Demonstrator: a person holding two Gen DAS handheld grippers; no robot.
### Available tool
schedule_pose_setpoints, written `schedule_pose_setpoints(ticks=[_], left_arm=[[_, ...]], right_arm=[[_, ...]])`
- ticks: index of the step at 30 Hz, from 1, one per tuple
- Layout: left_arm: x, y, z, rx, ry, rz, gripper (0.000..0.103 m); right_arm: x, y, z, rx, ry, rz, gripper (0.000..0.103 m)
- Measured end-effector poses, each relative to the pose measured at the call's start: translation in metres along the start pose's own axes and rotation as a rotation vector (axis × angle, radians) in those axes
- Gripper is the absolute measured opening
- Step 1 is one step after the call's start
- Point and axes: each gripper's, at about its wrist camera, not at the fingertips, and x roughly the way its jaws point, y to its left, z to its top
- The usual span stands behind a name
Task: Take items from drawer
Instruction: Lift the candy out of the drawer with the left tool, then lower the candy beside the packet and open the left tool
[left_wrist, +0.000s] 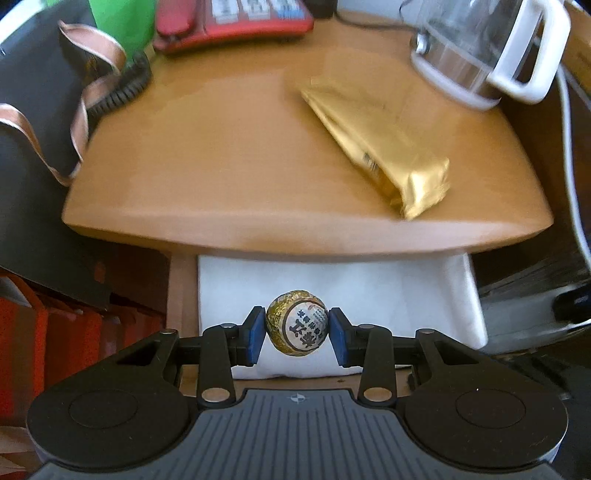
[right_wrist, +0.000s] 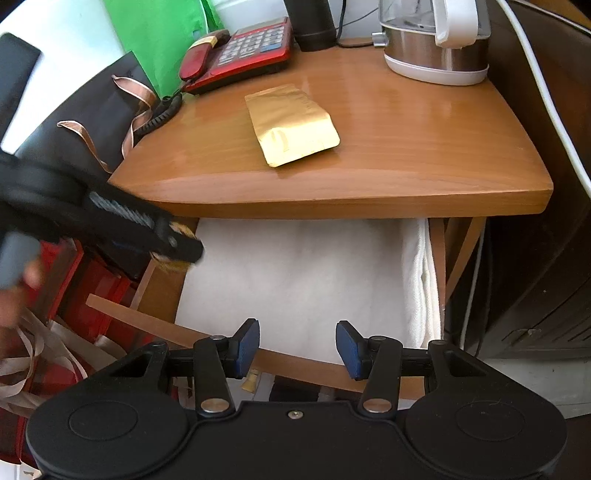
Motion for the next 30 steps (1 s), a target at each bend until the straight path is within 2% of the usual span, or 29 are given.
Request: schedule_pose_setpoints(ticks=[5, 10, 17, 22, 30], left_arm=[[-0.020, 0.008, 0.025, -0.040, -0.072, -0.035, 0.038], [-0.008, 0.018, 0.051, -0.085, -0.115, -0.071, 0.038], [0.011, 0.018, 0.073, -0.125, -0.145, -0.075, 0.038], [0.022, 0.014, 0.080, -0.132, -0.161, -0.050, 0.038], [0.029, 0.016, 0.079, -0.147, -0.179, -0.060, 0.039]], right_arm=[[0.001, 0.004, -0.001, 0.000, 0.003, 0.003, 0.045], [0.003, 0.006, -0.001, -0.002, 0.006, 0.007, 0.045], [0.005, 0.003, -0.002, 0.003, 0.007, 0.014, 0.045], [0.005, 0.002, -0.003, 0.008, 0.008, 0.019, 0.045], [0.006, 0.001, -0.004, 0.011, 0.010, 0.022, 0.045]])
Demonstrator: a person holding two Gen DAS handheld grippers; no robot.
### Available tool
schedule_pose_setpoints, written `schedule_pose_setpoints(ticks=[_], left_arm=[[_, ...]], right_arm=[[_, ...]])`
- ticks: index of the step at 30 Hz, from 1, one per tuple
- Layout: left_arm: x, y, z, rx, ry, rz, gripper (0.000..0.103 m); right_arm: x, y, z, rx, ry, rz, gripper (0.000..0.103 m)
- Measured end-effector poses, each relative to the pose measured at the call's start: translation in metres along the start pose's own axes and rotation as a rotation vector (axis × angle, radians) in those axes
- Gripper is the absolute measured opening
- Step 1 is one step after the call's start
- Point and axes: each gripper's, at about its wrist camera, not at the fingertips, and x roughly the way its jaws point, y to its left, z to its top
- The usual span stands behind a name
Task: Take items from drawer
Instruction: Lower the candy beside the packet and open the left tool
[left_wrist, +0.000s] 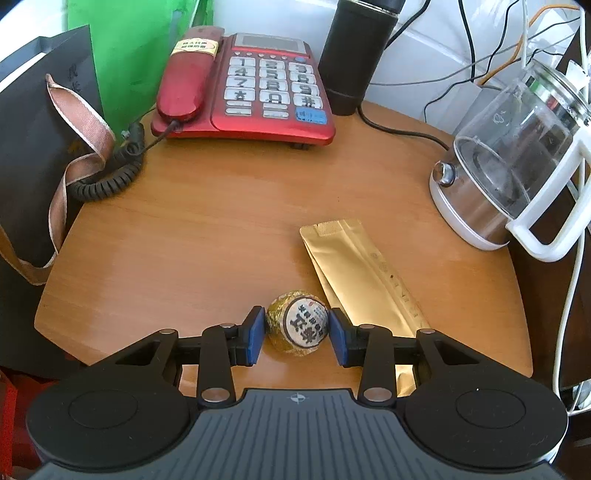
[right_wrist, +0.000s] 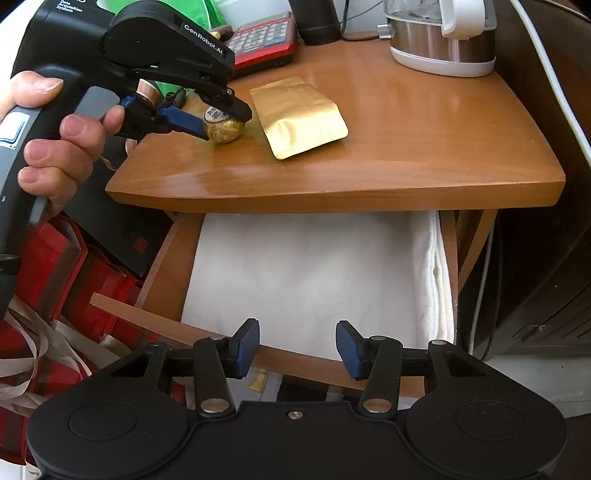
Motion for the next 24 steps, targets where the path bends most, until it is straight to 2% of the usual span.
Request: schedule_pose_setpoints(ticks=[5, 8, 17, 24], left_arm=[[0.000, 0.001, 0.001, 0.003, -0.003, 0.000, 0.040], [-0.003, 0.002, 0.002, 0.001, -0.013, 0.006, 0.047], [-0.017, 0.005, -0.004, 0.011, -0.039, 0.017, 0.048], [-0.027, 0.006, -0.010, 0.016, -0.035, -0.001, 0.048]], right_arm=[[-0.001, 0.001, 0.000, -0.001, 0.000, -0.002, 0.045], [-0.001, 0.002, 0.001, -0.002, -0.002, -0.003, 0.045], [-0.005, 0.003, -0.001, -0.002, -0.008, -0.008, 0.045], [-0.010, 0.005, -0.002, 0.001, -0.013, -0.020, 0.045]])
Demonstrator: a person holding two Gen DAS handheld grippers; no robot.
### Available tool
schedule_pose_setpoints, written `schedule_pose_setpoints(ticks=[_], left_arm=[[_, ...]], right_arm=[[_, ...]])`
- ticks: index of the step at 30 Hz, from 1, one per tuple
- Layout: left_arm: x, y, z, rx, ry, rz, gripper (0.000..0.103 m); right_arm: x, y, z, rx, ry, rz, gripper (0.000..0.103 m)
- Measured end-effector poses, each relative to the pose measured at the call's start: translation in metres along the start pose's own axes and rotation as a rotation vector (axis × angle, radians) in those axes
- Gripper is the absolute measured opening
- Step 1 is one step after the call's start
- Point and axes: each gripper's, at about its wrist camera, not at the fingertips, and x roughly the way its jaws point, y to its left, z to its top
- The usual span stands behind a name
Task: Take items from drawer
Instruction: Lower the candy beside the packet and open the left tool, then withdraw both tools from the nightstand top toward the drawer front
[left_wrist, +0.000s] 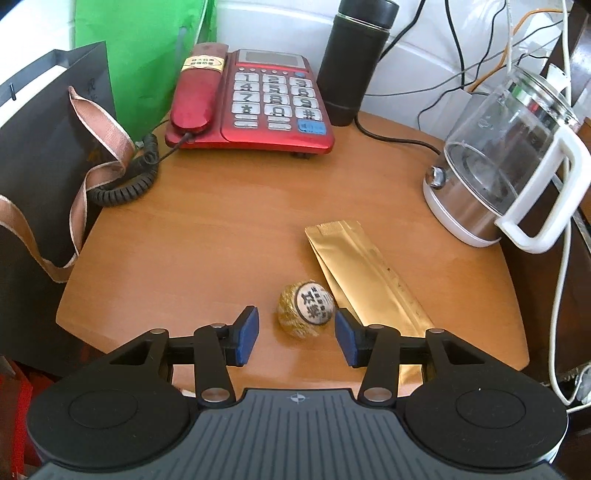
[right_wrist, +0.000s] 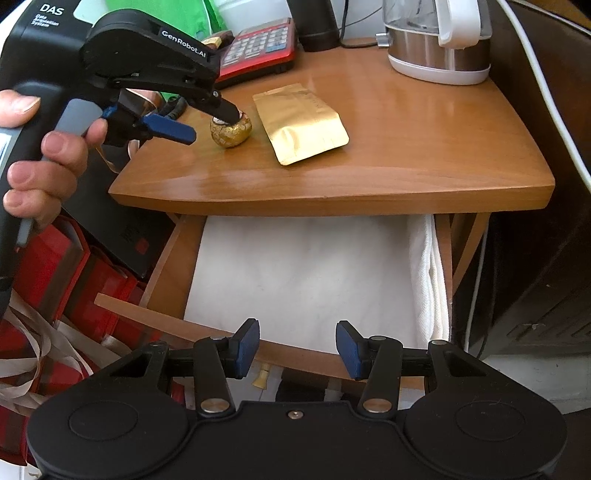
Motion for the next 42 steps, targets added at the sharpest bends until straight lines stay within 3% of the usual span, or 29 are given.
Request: schedule_pose_setpoints(ticks=[12, 27, 42], left_arm=[[-0.021, 0.005, -0.019, 0.001, 0.006, -0.026, 0.048], [-0.040, 0.008, -0.071, 0.055, 0.049, -0.032, 0.049], [-0.049, 0.021, -0.117, 0.094, 0.073, 0.014, 0.055]], right_arm=[[-0.008, 0.003, -0.003, 0.005, -0.003, -0.019, 0.045], [-0.017, 0.013, -0.016, 0.007, 0.003, -0.054, 0.045], [-0.015, 0.025, -0.025, 0.032, 0.053, -0.112, 0.045]])
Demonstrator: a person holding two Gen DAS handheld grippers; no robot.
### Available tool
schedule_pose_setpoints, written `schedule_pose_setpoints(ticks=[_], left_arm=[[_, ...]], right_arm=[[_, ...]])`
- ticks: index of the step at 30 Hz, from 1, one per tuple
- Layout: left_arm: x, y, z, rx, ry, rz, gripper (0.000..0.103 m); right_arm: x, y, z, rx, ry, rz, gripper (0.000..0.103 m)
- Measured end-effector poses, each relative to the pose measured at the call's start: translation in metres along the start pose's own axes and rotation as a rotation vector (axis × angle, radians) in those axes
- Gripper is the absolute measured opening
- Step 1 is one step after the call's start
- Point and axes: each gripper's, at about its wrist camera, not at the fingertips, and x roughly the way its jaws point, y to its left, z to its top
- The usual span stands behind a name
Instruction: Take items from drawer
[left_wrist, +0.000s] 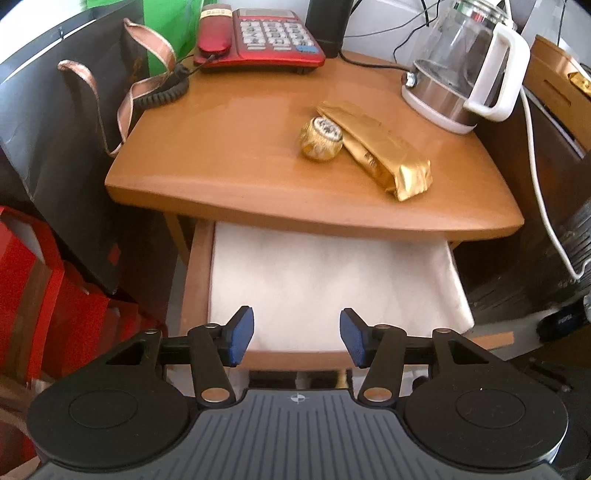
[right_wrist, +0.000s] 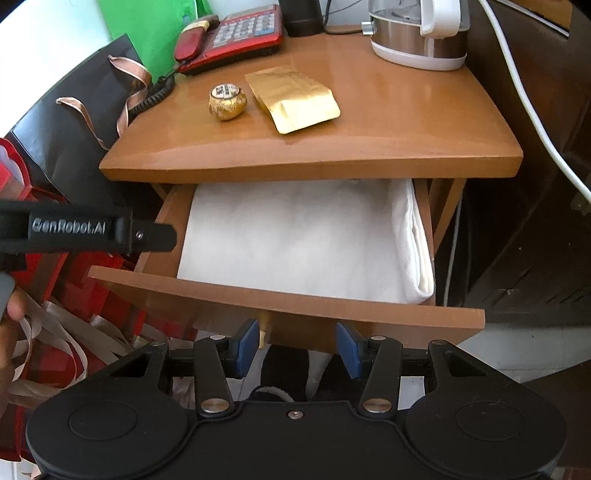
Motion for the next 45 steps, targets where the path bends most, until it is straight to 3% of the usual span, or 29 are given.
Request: schedule_pose_setpoints(ticks=[23, 45], left_arm=[[0.015, 0.007, -0.036, 0.019, 0.093, 0.014, 0.055], [0.061, 0.016, -0.055, -0.001, 0.220, 0.073, 0.055]], right_arm=[[0.012, 0.007, -0.014, 0.013, 0.062, -0.013, 0.045], [0.045, -0.003, -0.023, 0.072, 0.151, -0.020, 0.045]])
